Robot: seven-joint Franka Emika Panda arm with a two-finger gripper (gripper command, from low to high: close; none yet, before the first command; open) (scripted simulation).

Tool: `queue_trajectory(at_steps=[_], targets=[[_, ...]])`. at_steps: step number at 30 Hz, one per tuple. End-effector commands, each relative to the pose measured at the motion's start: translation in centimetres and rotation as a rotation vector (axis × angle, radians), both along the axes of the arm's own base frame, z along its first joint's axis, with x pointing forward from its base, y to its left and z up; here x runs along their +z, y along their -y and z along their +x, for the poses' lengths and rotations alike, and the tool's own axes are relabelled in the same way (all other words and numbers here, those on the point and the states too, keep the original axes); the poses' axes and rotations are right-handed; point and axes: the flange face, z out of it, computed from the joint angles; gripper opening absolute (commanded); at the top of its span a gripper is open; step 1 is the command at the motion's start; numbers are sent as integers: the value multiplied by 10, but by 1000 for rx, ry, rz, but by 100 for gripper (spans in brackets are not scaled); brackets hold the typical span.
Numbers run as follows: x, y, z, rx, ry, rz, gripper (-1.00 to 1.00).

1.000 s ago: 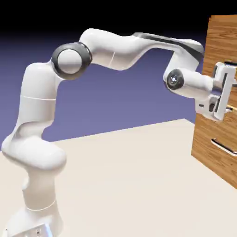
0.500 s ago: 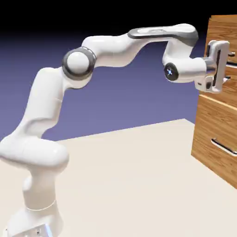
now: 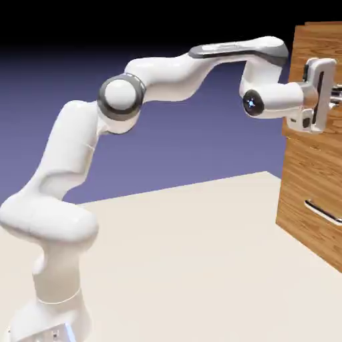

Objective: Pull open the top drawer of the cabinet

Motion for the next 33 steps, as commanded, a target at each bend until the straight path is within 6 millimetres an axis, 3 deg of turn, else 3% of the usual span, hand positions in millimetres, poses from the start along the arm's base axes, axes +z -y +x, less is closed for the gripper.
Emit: queue_trajectory(at_steps=[1, 9, 26, 33], targets=[[0, 0, -8, 0, 0, 0, -100], [0, 0, -62, 0, 0, 0, -100], [0, 0, -122, 0, 0, 0, -100], [0, 0, -167, 0, 0, 0, -100]])
